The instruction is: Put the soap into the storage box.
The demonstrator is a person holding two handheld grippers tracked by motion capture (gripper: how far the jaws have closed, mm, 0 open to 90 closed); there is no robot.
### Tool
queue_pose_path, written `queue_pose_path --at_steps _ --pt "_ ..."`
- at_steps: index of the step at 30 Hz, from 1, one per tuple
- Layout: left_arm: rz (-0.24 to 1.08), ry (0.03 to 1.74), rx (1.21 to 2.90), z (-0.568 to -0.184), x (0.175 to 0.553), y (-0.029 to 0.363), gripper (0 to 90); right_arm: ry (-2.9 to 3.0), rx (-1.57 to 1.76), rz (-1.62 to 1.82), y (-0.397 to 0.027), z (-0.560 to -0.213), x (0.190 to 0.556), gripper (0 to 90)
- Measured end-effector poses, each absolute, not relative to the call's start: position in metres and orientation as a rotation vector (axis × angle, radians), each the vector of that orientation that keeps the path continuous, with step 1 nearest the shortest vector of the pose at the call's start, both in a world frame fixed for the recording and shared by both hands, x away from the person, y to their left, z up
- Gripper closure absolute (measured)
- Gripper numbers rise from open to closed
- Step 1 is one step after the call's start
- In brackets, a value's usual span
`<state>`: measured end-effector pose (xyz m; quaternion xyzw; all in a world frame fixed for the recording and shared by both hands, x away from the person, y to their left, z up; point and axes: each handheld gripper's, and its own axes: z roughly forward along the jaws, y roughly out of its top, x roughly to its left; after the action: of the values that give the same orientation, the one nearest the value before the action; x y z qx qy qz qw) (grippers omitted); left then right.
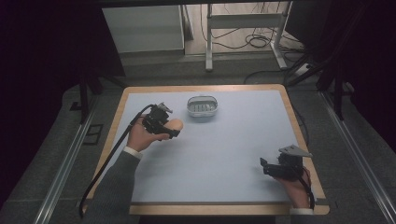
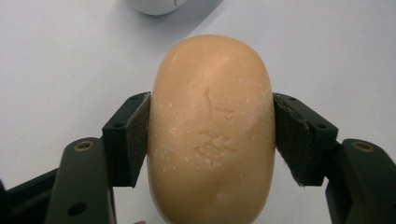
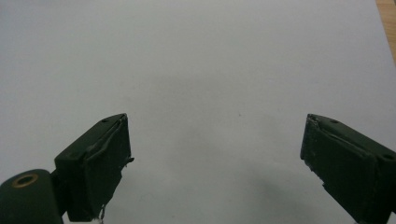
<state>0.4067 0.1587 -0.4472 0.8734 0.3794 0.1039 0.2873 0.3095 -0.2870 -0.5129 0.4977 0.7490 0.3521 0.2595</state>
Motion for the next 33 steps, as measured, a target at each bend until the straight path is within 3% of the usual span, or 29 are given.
queue_pose_path --at_steps 33 --pt "0.274 1.025 2.328 -0.444 0.439 0.145 32.9 2.037 1.348 0.949 -0.287 -0.514 0.31 8.6"
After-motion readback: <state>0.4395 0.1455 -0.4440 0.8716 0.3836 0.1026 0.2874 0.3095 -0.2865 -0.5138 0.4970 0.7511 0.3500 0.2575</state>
